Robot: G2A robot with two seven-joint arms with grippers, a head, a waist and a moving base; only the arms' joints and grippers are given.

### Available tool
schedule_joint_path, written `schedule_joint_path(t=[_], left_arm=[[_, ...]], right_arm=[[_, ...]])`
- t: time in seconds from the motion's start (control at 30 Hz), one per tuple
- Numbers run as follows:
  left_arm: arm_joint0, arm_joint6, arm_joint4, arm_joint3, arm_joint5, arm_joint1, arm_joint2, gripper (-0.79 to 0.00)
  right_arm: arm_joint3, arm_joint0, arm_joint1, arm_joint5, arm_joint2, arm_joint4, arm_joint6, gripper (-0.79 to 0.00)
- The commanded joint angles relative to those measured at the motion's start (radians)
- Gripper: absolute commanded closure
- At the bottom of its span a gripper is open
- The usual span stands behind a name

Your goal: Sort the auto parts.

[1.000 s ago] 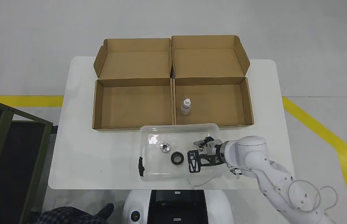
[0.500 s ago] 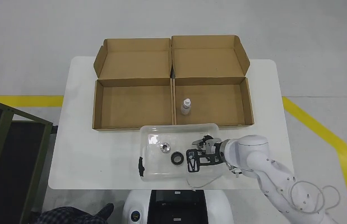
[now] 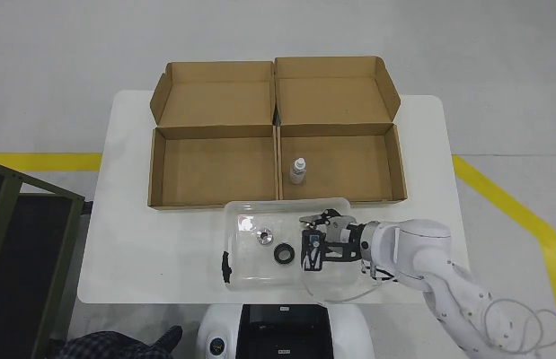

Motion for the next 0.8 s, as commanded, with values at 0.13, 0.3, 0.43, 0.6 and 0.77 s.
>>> schedule_joint_path(t=[0.13,0.3,0.43,0.6,0.77], left_arm=[[0.000,0.000,0.000,0.000,0.000,0.000,0.000,-0.785],[0.000,0.000,0.000,0.000,0.000,0.000,0.000,-0.785],[0.000,0.000,0.000,0.000,0.000,0.000,0.000,-0.785],[0.000,0.000,0.000,0.000,0.000,0.000,0.000,-0.785],[0.000,0.000,0.000,0.000,0.000,0.000,0.000,-0.785]], right_arm=[[-0.017,-0.038,0.002,0.120,0.038,-0.042,-0.145,0.000],[-0.027,-0.068,0.003,0.215,0.081,-0.049,-0.267,0.000],[-0.012,-0.071,-0.001,0.269,0.105,0.011,-0.390,0.000],[0.014,-0.027,-0.009,0.276,0.097,0.076,-0.505,0.000],[0.043,0.026,-0.022,0.301,0.074,0.132,-0.586,0.000]])
